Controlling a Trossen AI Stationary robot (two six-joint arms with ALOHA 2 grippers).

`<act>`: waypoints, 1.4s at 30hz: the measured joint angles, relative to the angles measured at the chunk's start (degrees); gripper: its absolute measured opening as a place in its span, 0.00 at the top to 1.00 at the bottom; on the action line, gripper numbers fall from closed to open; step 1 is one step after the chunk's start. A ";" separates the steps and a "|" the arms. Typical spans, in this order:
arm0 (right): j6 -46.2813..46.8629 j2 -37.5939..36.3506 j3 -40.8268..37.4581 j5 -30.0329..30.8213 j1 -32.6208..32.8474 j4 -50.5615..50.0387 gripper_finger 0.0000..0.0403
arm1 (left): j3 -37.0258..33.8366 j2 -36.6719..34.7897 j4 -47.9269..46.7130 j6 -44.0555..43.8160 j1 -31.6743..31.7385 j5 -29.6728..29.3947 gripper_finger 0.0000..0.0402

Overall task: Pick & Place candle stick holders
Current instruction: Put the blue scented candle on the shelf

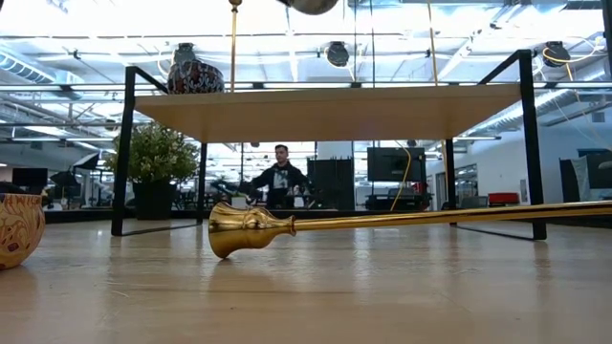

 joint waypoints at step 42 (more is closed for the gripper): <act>-8.62 -0.11 -4.61 11.49 -0.11 -10.67 0.23 | -7.56 7.93 1.69 -16.72 5.60 -4.01 0.25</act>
